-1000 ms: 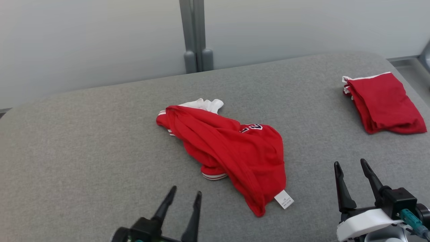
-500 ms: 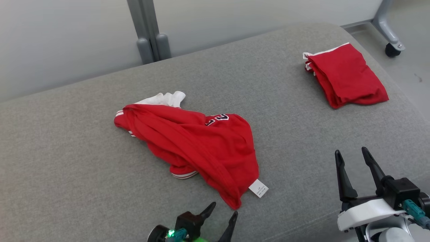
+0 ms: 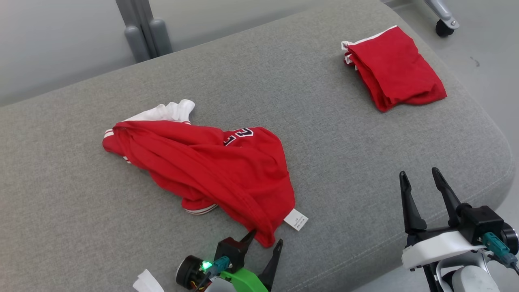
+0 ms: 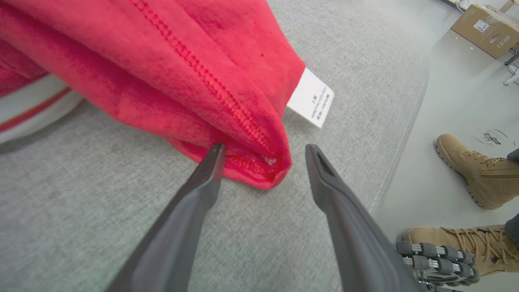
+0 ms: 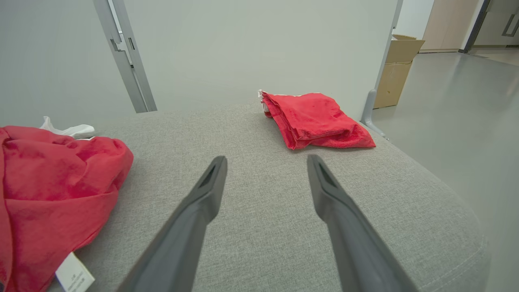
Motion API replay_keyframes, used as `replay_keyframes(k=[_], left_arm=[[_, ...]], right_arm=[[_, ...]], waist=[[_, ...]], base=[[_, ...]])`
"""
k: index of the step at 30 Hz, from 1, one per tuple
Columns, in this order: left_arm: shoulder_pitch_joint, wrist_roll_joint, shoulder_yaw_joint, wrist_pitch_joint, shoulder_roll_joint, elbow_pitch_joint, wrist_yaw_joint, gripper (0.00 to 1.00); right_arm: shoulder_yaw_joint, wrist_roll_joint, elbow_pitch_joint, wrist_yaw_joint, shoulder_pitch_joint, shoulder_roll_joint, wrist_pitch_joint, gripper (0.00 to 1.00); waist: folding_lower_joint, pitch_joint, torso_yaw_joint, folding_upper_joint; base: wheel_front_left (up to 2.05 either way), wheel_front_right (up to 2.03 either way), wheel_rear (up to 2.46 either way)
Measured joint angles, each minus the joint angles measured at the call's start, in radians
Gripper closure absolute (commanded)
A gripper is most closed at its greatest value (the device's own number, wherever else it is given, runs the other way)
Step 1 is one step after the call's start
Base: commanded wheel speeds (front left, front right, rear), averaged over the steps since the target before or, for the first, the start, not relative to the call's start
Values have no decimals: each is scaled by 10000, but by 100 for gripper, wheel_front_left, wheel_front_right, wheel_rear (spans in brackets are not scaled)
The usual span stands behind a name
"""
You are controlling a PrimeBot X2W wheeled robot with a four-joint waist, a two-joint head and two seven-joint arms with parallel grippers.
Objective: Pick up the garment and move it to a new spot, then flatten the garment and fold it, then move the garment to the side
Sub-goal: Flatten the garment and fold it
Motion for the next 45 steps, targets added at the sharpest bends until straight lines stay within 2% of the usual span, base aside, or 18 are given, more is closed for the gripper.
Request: replay_keyframes(k=[1,4,5,10,14,17,23,27,30,33,39,45], left_arm=[[-58,-75,-77,0,0,165,46,0],[-305,-253,-382,-38,-8,711,125,86],[-398,-337,-468,-40,-6,880,123,100],[-747,-915,-546,-19,2,1026,123,100],[-1334,-1168,-383,215,48,460,-69,100],[-2035,-1429,-211,1047,422,-669,-351,100],[-4370,-1841,347,3847,1889,-3664,-602,100],[-5882,-2105,980,4999,2318,-4592,-548,100],[-6906,-1941,1302,5283,2514,-4573,-401,100],[-7650,-1611,1588,4932,2623,-4203,-376,100],[-8847,-936,2077,3219,2589,-3114,-458,100],[-9425,-861,2339,1779,2403,-2483,-757,100]], right_arm=[[4,6,4,0,-18,15,0,0],[2,12,35,0,-53,52,0,0],[0,13,48,0,-81,69,0,0],[-86,79,48,0,-112,144,0,0],[-184,105,69,0,-66,201,0,0],[-276,153,75,0,-8,251,0,0],[-88,234,117,-2,-149,368,0,0],[94,414,176,0,-433,410,0,0],[224,673,244,-2,-609,408,0,0],[299,844,299,0,-730,422,0,0],[190,917,364,-2,-754,418,0,0],[-48,773,378,-2,-736,416,0,0]], waist=[[0,32,-27,0],[0,80,-95,0],[0,84,-115,0],[0,3,-186,0],[0,-106,-184,0],[0,-171,-155,0],[0,-137,-228,0],[0,-34,-473,0],[0,65,-722,0],[0,160,-1004,0],[0,310,-1506,0],[0,267,-1574,0]], base=[[0,0,0],[0,0,0],[0,0,0],[0,0,0],[0,0,0],[0,0,0],[0,0,0],[0,0,0],[0,0,0],[0,0,0],[0,0,0],[0,0,0]])
